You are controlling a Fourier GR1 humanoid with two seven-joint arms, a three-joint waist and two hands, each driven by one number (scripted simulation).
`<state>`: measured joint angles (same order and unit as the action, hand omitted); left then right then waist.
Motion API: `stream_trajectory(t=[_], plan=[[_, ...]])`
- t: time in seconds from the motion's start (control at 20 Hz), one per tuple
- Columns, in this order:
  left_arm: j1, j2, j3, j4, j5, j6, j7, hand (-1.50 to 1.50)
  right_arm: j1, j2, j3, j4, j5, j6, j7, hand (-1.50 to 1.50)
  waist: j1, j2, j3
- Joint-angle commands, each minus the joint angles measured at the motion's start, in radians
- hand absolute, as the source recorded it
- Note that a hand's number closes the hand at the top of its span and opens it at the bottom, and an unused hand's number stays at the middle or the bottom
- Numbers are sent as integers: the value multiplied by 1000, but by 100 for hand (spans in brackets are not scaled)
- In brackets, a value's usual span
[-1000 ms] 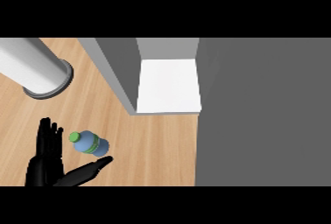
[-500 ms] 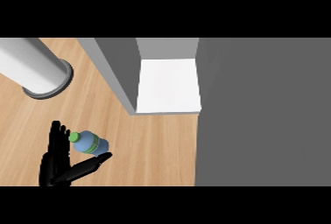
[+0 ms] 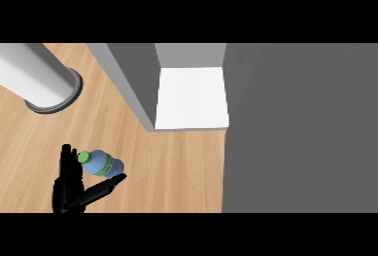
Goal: Pick up the bottled water, place it into the cabinet and close the cabinet
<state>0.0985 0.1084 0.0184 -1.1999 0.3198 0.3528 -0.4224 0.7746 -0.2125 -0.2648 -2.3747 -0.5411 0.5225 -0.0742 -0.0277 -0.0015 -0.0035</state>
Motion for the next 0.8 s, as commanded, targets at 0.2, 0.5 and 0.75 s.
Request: stream_trajectory(t=[0.2, 0.5, 0.75], plan=[[-78, -9, 59, 188, 97, -237, -148, -150, 105, -6, -19, -205, -169, -32, 61, -150, 3, 1, 0], [-131, -40, 83, 382, 94, -340, -314, 150, 76, -24, -17, -206, -163, -69, 69, -150, 9, 4, -1], [-167, -56, 130, 360, 184, -416, -286, 150, 99, -51, -77, -198, -204, -48, 27, -150, 10, 0, 1]])
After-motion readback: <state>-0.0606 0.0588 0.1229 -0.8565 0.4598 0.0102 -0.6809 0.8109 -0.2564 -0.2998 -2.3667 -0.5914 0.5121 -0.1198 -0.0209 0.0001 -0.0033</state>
